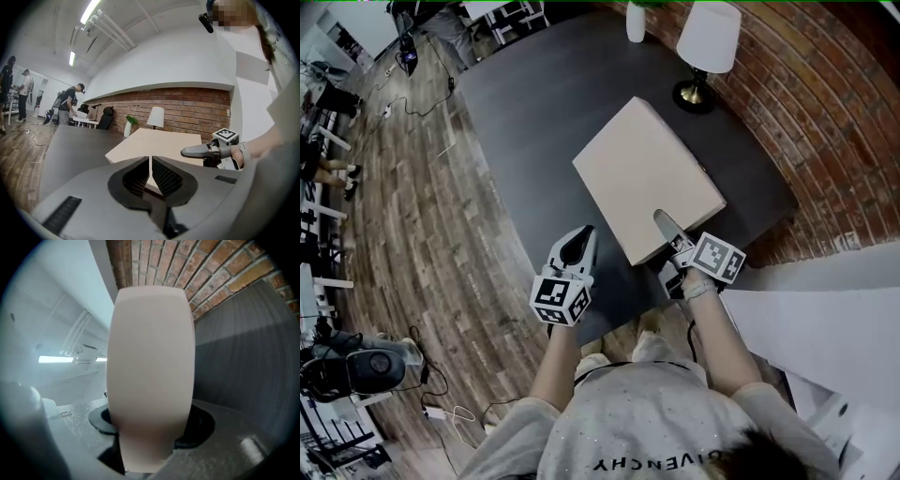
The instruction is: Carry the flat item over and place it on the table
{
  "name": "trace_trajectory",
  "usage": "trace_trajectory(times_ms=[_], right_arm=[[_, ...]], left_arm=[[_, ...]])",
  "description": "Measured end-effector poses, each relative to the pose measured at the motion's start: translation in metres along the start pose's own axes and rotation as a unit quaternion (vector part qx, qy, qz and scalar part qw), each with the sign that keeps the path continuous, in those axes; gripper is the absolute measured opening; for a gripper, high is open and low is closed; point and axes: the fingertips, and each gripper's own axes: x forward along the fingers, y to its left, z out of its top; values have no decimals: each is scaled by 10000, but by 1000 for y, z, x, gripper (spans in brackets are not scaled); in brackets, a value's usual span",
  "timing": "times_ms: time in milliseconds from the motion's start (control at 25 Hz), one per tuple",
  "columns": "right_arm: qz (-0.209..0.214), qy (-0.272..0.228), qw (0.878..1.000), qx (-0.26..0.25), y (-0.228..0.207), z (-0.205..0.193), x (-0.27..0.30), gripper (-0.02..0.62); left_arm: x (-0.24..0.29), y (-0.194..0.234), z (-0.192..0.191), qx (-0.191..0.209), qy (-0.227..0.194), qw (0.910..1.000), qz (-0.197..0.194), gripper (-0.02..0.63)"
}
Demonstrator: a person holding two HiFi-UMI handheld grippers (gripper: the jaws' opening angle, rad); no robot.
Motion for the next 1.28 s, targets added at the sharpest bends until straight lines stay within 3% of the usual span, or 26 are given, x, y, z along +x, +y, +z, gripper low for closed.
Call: trace_trajectory(times_ms=[320, 520, 760, 1280], right_arm=[[-115, -21, 9978, 645, -17, -2, 22, 296], [-213, -197, 9913, 1287, -32, -1, 29, 301], [-392, -480, 9808, 1847, -50, 5, 31, 320], [-1172, -618, 9778, 1624, -74, 16, 25, 376]], left_arm=[[6, -16, -16, -158, 143, 9998, -22, 15], [15, -41, -35, -75, 446, 9976, -532, 15], [23, -55, -45, -252, 562, 9962, -615, 15], [33, -91, -58, -265, 701, 9904, -1158, 15]])
